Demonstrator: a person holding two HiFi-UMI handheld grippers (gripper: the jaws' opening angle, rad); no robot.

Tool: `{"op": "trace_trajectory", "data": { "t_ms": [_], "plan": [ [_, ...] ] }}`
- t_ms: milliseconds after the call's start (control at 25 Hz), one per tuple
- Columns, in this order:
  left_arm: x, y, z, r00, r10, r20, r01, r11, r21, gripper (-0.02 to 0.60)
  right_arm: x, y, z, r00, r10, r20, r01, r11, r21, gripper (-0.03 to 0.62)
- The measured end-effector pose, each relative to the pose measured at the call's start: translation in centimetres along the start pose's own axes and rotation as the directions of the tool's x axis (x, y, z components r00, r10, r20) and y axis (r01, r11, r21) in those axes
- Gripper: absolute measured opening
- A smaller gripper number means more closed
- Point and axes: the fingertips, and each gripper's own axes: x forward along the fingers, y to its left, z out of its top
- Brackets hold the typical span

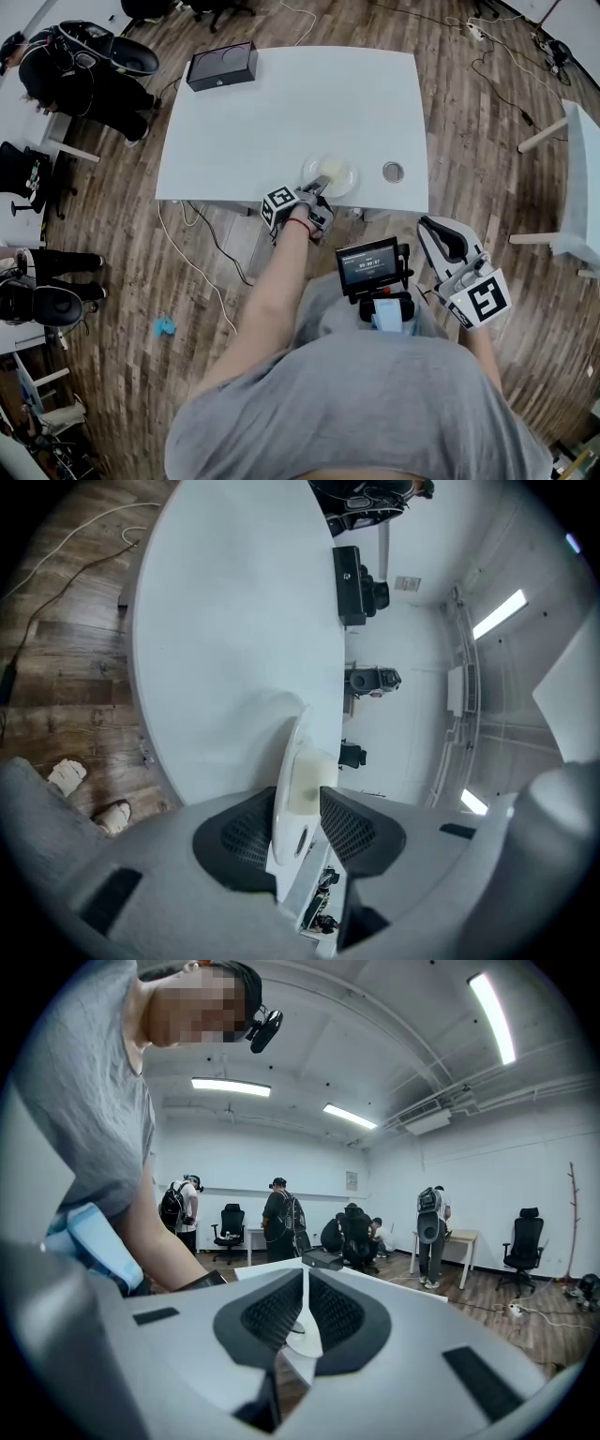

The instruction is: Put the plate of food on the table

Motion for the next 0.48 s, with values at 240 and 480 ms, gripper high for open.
{"op": "trace_trajectory", "data": {
  "t_ms": [240, 480],
  "plan": [
    [0.1, 0.1, -1.3, 0.996, 0.080, -0.049, -0.077, 0.995, 0.064, 0.207, 0.0, -0.2, -0.2, 1.000, 0.003, 0.000, -0.003, 1.000, 0.011, 0.034],
    [-0.4, 0.2, -1.6, 0.981, 0.165, -0.098, -0.150, 0.978, 0.145, 0.238, 0.1, -0.3, -0.1, 1.000, 0.006, 0.002, -0.007, 1.000, 0.009, 0.034]
  ]
}}
